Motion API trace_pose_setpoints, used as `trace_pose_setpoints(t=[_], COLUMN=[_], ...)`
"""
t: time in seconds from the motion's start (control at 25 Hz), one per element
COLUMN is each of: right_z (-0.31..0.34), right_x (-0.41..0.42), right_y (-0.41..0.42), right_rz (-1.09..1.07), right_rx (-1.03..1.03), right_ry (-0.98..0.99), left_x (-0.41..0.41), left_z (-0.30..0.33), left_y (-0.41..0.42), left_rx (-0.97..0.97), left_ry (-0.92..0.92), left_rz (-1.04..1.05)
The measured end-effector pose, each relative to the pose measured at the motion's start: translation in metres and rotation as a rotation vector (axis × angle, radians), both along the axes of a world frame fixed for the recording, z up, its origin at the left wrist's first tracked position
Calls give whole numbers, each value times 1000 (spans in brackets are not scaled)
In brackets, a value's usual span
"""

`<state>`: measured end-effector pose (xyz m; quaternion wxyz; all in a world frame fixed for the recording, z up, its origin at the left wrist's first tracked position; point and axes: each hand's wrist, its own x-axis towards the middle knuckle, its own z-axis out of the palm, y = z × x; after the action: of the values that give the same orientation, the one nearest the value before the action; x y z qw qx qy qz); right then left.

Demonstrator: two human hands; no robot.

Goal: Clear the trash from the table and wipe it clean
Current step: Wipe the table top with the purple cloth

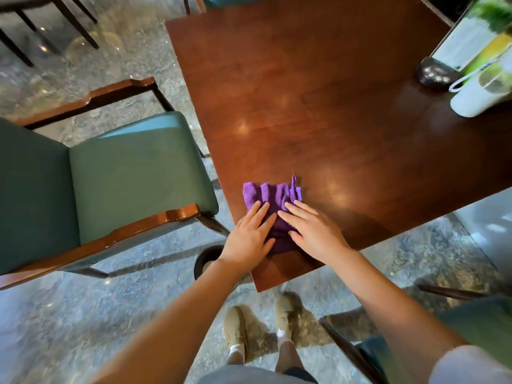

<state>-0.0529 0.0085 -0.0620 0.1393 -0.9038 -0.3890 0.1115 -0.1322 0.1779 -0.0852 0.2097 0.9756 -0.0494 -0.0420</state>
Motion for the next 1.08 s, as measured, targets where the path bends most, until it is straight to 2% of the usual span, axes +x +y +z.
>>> trace_pose_setpoints(t=[0.24, 0.44, 0.68, 1.08], right_z=[-1, 0, 20, 78], right_x=[-6, -21, -14, 39], right_y=[-2, -11, -20, 4], right_rz=[-41, -66, -75, -22], right_rx=[32, 124, 117, 201], right_ry=[89, 72, 165, 184], left_x=[-5, -21, -18, 19], left_z=[8, 15, 42, 102], left_y=[-12, -22, -41, -22], left_rx=[16, 116, 118, 43], left_ry=[96, 27, 114, 5], left_rz=[127, 144, 311, 430])
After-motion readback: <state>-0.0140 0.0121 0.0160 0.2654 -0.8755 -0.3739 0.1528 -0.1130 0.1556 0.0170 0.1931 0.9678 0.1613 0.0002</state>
